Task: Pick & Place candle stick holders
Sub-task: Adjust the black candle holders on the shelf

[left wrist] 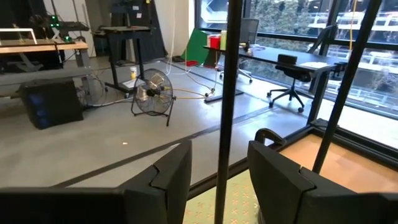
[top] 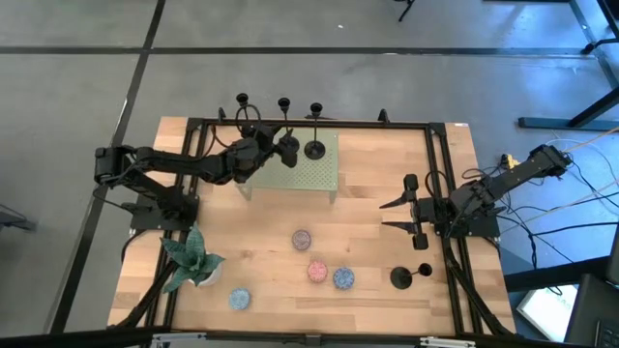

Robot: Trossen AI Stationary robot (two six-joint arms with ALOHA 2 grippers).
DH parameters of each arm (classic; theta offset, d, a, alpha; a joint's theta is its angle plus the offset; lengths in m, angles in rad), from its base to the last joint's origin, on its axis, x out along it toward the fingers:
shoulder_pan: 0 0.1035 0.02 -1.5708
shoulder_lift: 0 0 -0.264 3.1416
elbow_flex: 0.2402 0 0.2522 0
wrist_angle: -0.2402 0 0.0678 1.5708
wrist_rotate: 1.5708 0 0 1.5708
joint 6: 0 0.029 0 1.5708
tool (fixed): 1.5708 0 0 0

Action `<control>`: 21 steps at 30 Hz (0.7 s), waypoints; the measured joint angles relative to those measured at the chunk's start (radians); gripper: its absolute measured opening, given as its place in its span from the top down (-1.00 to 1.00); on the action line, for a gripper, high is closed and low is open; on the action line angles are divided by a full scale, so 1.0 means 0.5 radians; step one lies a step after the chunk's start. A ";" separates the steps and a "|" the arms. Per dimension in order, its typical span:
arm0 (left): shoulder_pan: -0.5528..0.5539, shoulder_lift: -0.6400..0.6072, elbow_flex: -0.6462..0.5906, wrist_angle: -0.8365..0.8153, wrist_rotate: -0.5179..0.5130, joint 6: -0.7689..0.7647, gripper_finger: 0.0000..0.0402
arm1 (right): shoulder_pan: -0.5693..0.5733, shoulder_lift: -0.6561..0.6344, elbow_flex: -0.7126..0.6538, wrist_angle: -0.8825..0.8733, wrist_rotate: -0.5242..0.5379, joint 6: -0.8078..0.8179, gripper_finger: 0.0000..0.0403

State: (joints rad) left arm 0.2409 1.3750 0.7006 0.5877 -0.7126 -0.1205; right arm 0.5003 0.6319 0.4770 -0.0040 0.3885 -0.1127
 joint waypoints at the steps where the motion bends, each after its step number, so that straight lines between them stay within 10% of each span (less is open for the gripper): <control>1: -0.001 0.000 0.000 0.000 0.002 0.000 0.24 | 0.000 0.000 0.000 0.000 0.000 0.000 0.06; 21: -0.009 -0.001 0.000 -0.016 0.001 0.006 0.95 | 0.000 0.000 0.000 0.000 0.002 -0.001 0.06</control>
State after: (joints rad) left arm 0.2363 1.3746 0.7006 0.5797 -0.7120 -0.1177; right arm 0.5001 0.6319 0.4770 -0.0040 0.3893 -0.1131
